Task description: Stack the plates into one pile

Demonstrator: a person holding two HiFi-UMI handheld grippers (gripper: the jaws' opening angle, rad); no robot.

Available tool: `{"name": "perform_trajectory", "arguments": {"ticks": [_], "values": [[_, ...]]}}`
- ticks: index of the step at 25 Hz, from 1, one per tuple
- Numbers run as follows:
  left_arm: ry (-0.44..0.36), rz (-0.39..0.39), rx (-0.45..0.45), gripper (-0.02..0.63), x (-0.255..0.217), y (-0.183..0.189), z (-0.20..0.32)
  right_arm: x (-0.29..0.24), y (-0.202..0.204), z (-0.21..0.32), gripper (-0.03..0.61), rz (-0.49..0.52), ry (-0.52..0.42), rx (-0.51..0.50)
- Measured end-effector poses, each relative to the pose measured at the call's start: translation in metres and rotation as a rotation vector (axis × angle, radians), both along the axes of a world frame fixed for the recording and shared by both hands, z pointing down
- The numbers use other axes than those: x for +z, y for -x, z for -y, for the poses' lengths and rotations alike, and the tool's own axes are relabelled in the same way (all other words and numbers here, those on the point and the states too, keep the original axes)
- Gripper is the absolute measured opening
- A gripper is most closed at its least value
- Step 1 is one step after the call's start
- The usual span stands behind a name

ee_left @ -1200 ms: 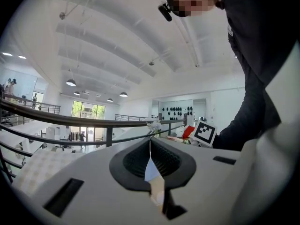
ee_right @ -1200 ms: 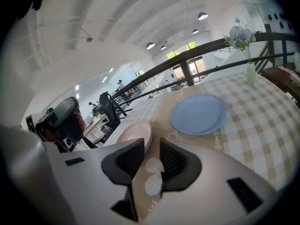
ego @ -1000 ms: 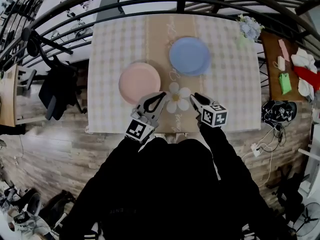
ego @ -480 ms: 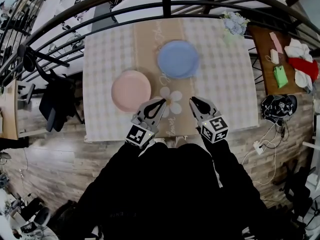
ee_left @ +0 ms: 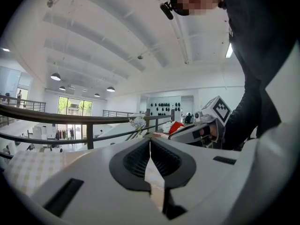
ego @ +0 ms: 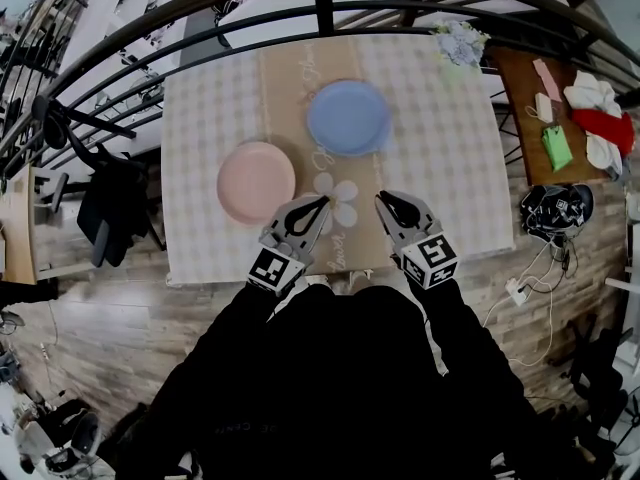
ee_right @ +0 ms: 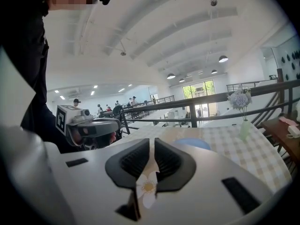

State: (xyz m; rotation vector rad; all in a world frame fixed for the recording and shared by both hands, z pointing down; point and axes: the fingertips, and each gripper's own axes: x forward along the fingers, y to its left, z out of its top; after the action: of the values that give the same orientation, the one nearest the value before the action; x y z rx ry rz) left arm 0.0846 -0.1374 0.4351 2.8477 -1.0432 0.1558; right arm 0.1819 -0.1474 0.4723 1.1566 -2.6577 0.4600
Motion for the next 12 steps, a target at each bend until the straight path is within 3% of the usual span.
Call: {"name": "perform_trajectory", "arguments": {"ticks": [7, 12], "values": [[-0.001, 0.003, 0.003, 0.021, 0.002, -0.001, 0.005, 0.007, 0.0, 0.009, 0.051, 0.006, 0.046, -0.004], [-0.031, -0.008, -0.004, 0.021, -0.003, -0.006, 0.017, 0.026, -0.012, 0.036, 0.079, -0.01, 0.116, 0.047]]}}
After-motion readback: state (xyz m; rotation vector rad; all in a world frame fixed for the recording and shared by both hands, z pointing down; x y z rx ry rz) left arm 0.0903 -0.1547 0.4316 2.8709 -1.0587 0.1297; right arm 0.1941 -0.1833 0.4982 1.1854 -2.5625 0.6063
